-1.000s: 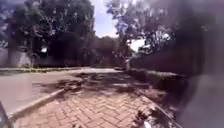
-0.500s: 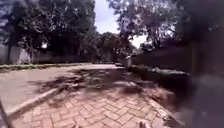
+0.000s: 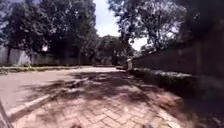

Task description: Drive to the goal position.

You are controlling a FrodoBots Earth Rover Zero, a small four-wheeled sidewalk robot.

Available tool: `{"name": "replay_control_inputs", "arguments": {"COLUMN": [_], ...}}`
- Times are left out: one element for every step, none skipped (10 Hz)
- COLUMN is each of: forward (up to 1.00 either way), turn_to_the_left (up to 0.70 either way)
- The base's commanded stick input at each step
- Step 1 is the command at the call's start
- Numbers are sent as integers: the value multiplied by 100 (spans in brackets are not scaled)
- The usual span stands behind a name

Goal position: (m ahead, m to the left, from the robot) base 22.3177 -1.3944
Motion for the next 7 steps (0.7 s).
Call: {"name": "replay_control_inputs", "arguments": {"forward": [70, 70, 70, 70, 70, 70, 70], "turn_to_the_left": [0, 0, 0, 0, 0, 0, 0]}}
